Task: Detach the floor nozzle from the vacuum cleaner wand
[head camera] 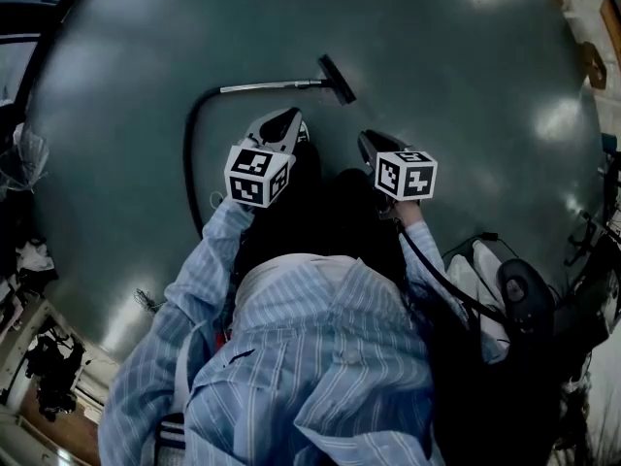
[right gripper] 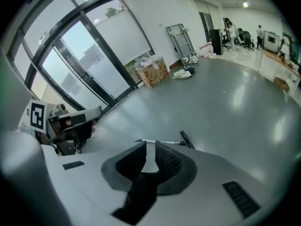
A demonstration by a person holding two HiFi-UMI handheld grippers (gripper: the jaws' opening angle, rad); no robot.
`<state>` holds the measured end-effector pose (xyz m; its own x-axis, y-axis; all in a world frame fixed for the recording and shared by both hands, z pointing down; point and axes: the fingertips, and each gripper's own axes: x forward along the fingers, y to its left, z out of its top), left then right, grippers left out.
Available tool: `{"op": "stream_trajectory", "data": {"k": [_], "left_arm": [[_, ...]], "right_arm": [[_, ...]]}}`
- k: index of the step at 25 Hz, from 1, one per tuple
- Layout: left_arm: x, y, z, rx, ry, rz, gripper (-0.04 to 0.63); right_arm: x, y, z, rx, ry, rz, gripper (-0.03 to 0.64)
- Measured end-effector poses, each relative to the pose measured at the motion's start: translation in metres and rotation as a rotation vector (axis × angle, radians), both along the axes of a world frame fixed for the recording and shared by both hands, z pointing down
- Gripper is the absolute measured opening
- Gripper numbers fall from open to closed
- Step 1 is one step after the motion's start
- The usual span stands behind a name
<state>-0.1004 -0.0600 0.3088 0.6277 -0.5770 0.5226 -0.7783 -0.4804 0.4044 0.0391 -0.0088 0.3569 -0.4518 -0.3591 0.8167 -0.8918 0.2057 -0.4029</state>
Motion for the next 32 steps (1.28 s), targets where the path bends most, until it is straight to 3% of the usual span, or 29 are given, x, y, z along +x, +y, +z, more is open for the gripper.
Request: {"op": "stream_trajectory", "data": {"k": [5,12,16,20,23,25,32], "left_arm": [[-0.001,-0.031,0.032,-0.044,-0.016,0.071,0.008],[0.020,-0.067,0.114,-0.145,-0.051,0.140,0.009],[0.028,-0.095,0.186,-0.189,-0.122,0.151,0.012],[0.035,-0.115,0.273,-0.282,-0.215,0.165,0.033],[0.042,-0.127,0.340,-0.348,-0.234,0.164,0.099],[0.047,-0.136,0.386,-0.382,-0.237,0.161,0.108],[0.047,-0.132,0.536,-0.468,-0.402,0.343,0.147]], "right_arm": [[-0.001,-0.028,0.029,-0.039,0.012,-0.030,0.046],[0.017,-0.073,0.113,-0.118,0.018,-0.044,0.135],[0.030,-0.106,0.185,-0.163,0.055,-0.054,0.158],[0.041,-0.129,0.262,-0.228,0.061,-0.047,0.166],[0.046,-0.136,0.325,-0.266,0.095,-0.096,0.172],[0.050,-0.142,0.370,-0.274,0.135,-0.143,0.175],[0.064,-0.153,0.504,-0.291,0.269,-0.307,0.189]]}}
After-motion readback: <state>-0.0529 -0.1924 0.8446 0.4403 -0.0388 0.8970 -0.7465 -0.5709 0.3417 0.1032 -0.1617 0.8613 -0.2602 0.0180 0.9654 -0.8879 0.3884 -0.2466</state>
